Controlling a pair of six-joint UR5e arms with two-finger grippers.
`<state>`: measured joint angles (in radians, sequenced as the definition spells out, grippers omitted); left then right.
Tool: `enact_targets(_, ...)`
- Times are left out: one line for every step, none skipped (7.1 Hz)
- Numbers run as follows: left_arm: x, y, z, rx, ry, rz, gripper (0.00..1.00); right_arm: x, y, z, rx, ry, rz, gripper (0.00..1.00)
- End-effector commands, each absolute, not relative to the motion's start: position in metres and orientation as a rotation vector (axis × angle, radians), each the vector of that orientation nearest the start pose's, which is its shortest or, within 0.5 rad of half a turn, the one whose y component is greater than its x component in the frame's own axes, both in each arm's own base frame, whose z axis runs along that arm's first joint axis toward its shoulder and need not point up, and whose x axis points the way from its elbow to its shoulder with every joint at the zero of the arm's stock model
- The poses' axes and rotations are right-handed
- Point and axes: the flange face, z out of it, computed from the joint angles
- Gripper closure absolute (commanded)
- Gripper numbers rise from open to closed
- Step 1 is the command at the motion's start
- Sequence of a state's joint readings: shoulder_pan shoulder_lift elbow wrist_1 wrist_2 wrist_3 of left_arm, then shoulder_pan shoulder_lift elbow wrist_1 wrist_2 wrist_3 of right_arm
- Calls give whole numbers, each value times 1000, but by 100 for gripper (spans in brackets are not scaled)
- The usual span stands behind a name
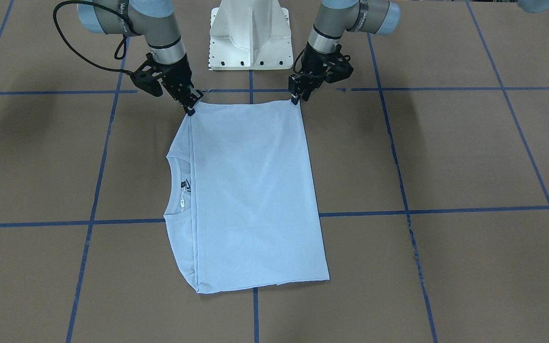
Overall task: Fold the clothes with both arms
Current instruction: 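Move the left gripper to the other near corner and grasp both near corners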
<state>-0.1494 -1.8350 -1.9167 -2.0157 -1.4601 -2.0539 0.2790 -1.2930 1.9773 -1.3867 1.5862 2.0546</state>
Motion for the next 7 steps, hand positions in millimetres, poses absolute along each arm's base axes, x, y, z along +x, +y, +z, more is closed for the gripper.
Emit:
enact_targets(541, -225, 308, -90, 1079, -641, 74, -503, -281, 312, -105, -882, 706, 100)
enact_targets(541, -225, 307, -91, 1082, -642, 100, -502, -281, 311, -106, -884, 708, 100)
enact_targets(542, -224, 304, -93, 1086, -641, 100, -502, -281, 311, -105, -884, 706, 100)
enact_targets(542, -224, 297, -97, 1100, -639, 100, -502, -281, 311, -106, -884, 708, 100)
enact_targets(524, -223, 278, -105, 1144, -637, 100, -496, -272, 298, -114, -912, 695, 100)
enact_targets(495, -214, 256, -122, 1159, -644, 100, -479, -233, 295, -144, -905, 671, 100)
enact_targets(471, -188, 224, -169, 1151, -633, 100, -468, -188, 285, -120, -921, 640, 100)
